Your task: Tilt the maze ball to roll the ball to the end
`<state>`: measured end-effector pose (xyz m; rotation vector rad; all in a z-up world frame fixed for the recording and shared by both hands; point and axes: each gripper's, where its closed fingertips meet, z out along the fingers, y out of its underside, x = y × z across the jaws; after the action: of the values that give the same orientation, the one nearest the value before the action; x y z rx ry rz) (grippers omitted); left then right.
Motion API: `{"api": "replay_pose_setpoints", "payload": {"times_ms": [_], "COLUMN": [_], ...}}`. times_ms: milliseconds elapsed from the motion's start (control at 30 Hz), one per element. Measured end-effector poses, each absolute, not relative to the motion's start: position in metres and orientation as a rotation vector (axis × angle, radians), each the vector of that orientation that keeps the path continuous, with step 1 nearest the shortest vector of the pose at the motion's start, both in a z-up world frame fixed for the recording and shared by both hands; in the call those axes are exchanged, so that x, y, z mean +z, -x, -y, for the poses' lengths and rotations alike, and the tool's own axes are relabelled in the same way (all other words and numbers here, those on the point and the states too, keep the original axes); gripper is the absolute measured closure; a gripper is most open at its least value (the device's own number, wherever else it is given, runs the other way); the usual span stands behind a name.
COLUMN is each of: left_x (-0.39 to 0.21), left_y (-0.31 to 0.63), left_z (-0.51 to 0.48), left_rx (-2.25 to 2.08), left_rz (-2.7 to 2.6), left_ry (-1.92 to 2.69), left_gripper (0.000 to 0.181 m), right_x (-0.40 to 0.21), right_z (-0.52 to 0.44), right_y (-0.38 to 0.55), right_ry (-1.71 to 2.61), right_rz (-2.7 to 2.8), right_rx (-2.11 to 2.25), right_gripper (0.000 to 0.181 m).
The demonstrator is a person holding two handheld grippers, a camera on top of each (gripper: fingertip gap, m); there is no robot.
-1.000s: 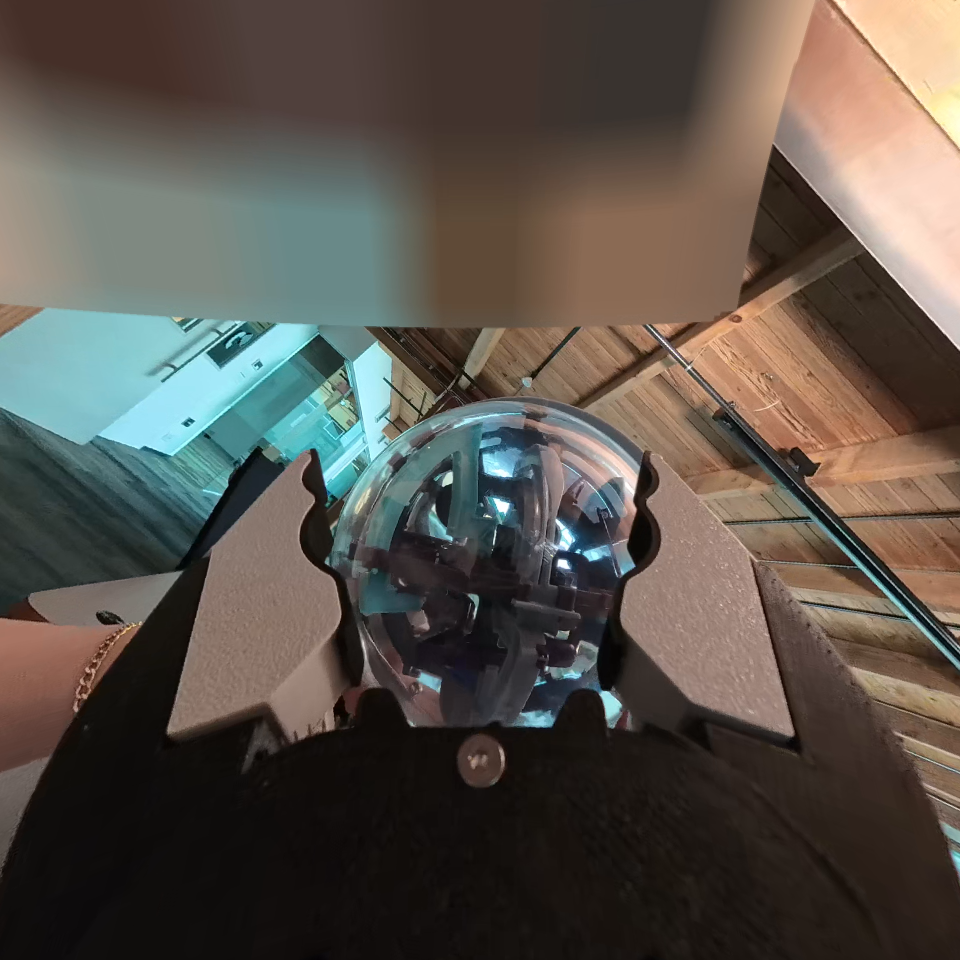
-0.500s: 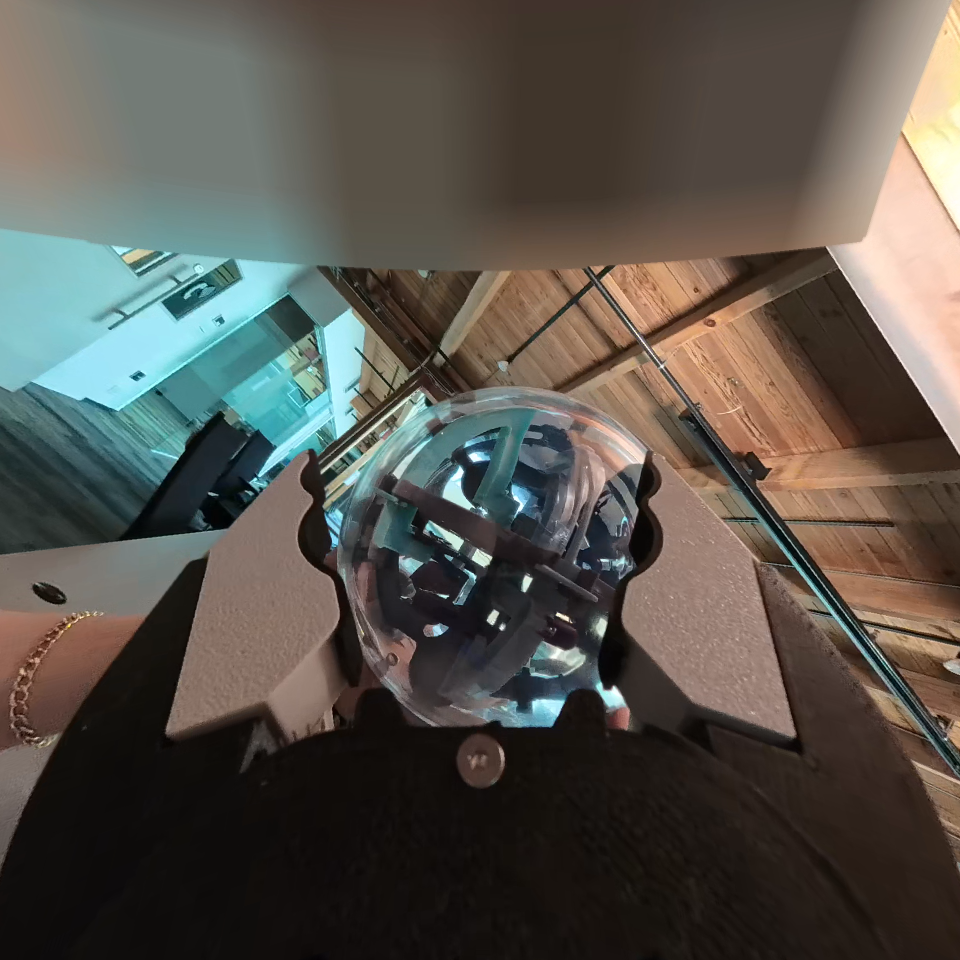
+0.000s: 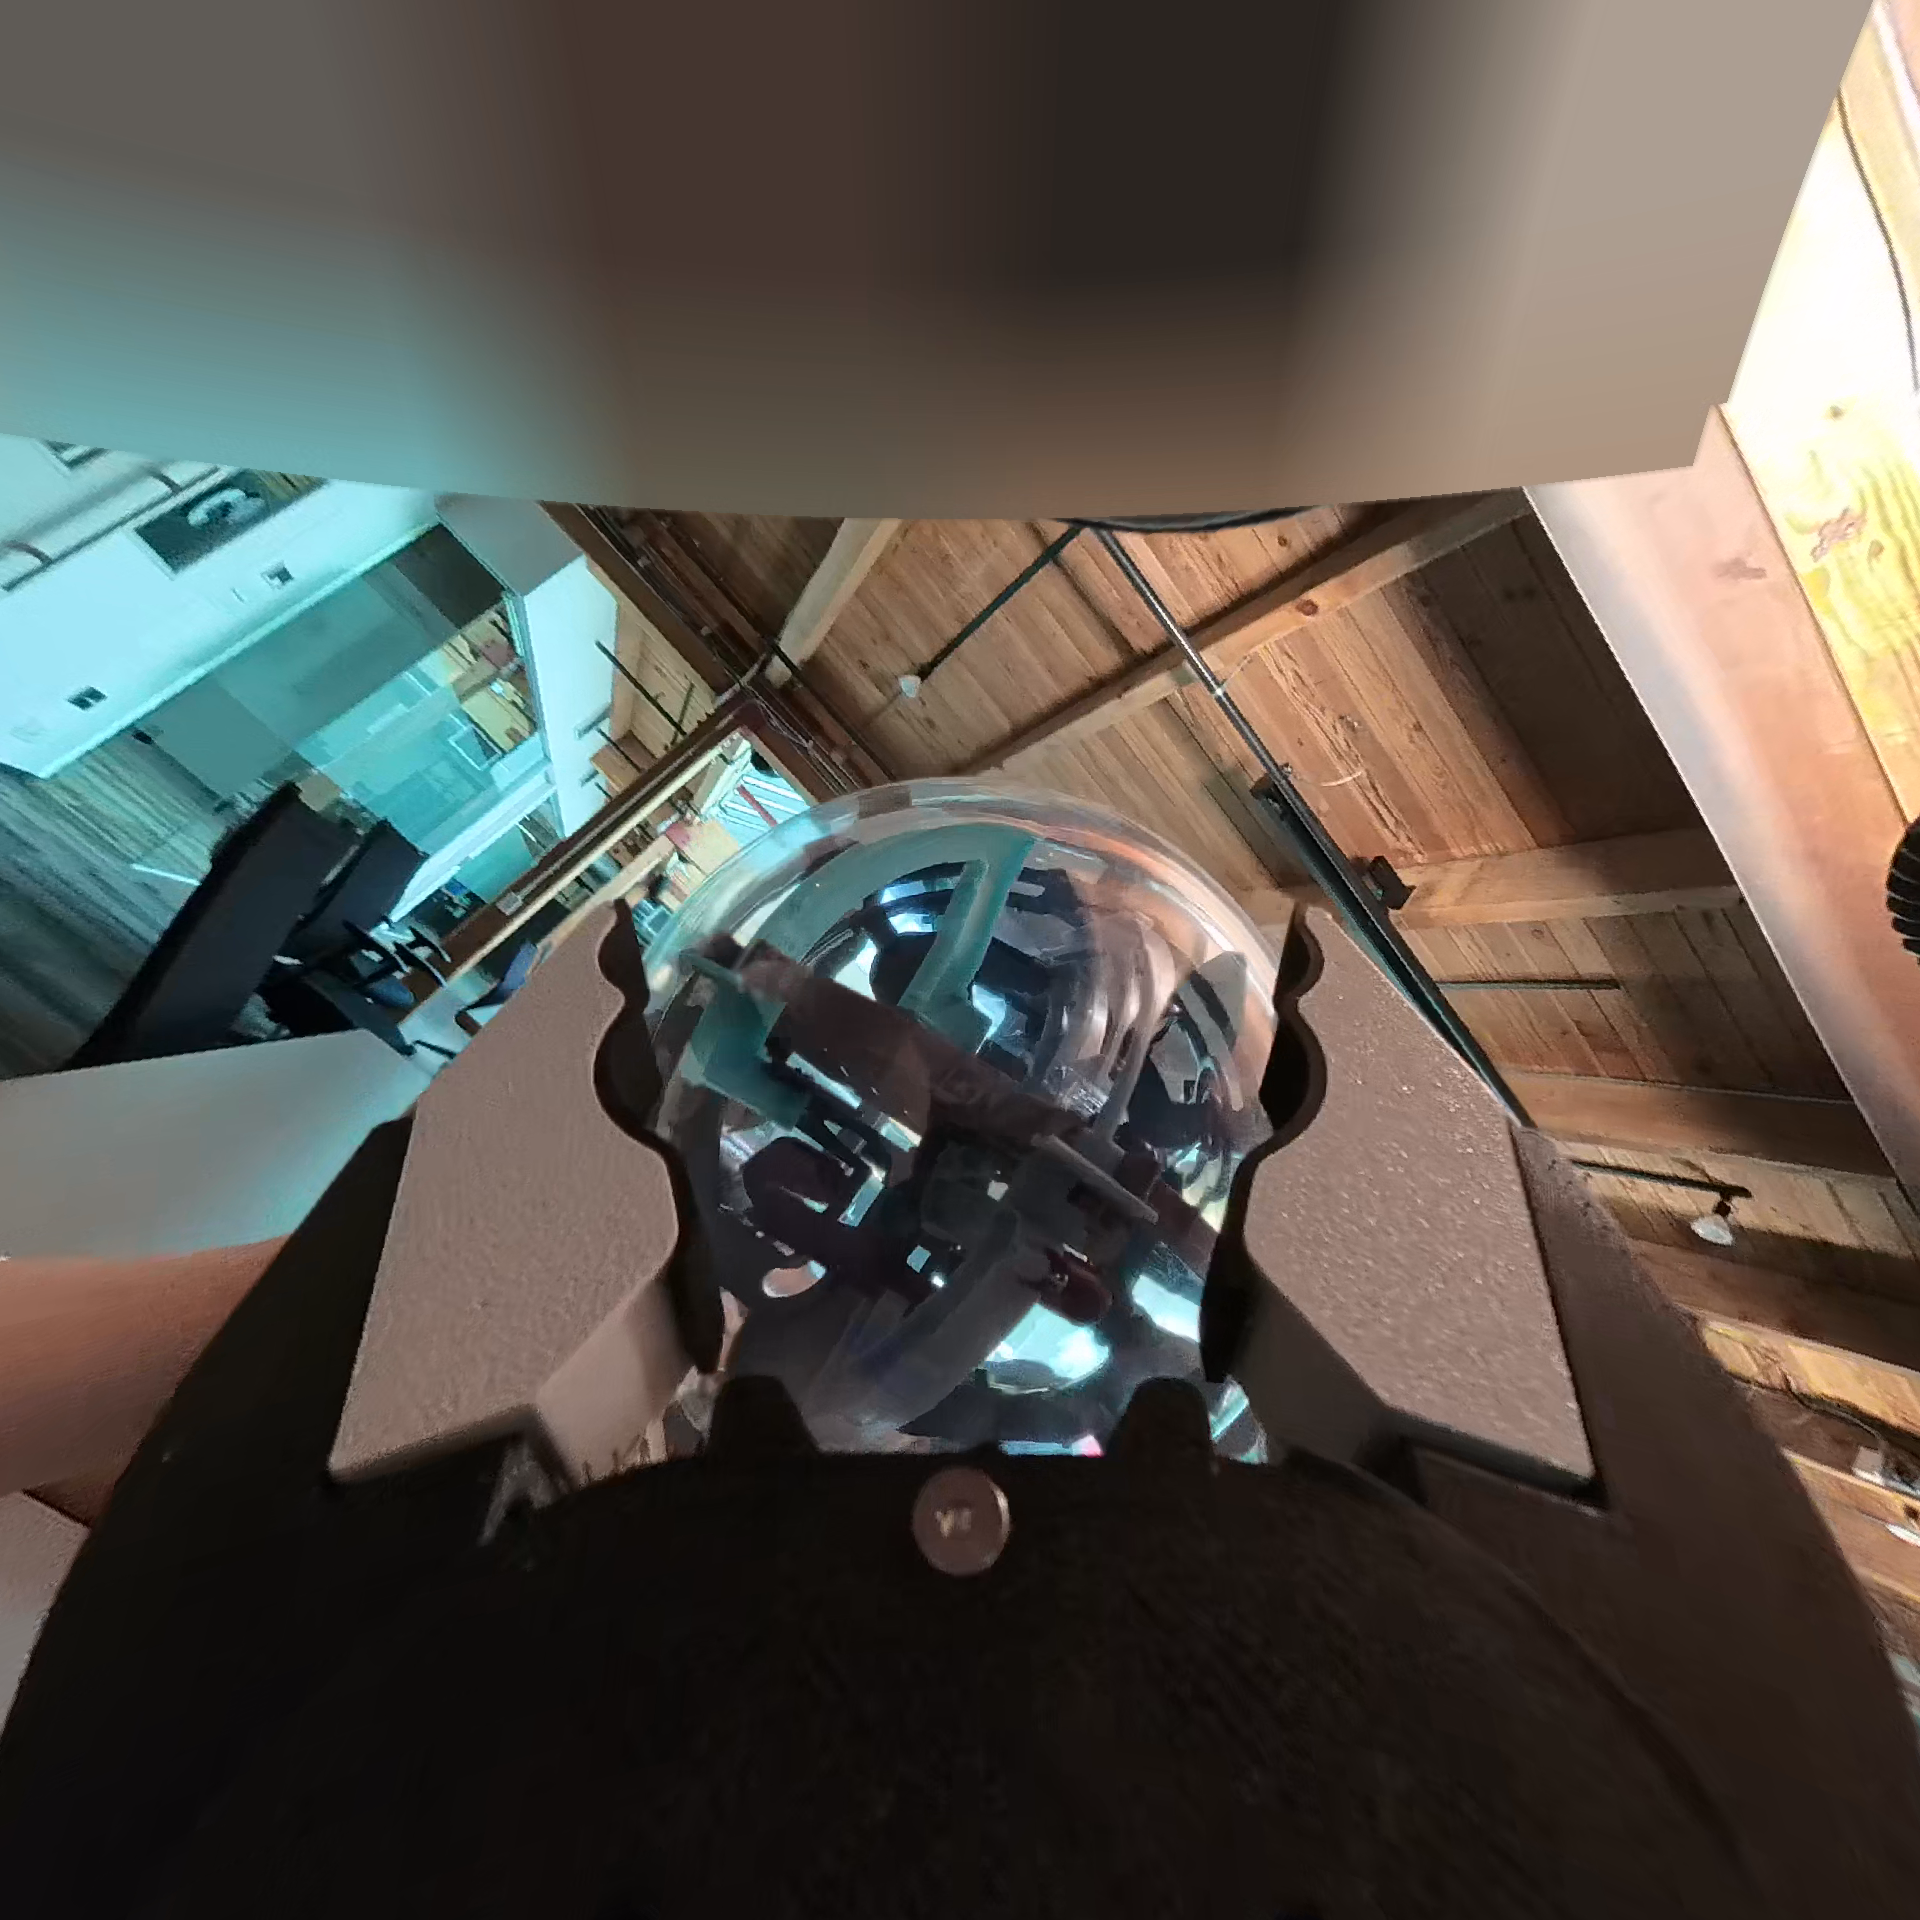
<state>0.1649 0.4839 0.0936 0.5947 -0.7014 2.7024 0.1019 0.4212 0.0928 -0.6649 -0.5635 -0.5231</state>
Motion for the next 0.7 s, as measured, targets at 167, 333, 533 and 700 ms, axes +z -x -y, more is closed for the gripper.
{"api": "replay_pose_setpoints", "payload": {"times_ms": [167,333,533,700], "left_x": [0.087,0.081,0.077,0.075], "left_y": [-0.182,-0.193,-0.201,-0.206], "left_z": [-0.485,-0.486,-0.488,-0.490], "left_rx": [2.624,2.581,2.563,2.551], "left_rz": [0.589,0.522,0.465,0.431], "left_ry": [-0.710,-0.783,-0.839,-0.871], "left_gripper": [0.026,0.026,0.026,0.025], "right_x": [0.096,0.097,0.097,0.095], "right_z": [-0.422,-0.422,-0.426,-0.431], "right_y": [-0.114,-0.123,-0.129,-0.134], "right_ry": [0.680,0.695,0.724,0.751], "right_rz": [0.503,0.468,0.440,0.428], "right_rx": [-0.507,-0.491,-0.505,-0.524], "right_gripper": [0.057,0.056,0.053,0.050]}}
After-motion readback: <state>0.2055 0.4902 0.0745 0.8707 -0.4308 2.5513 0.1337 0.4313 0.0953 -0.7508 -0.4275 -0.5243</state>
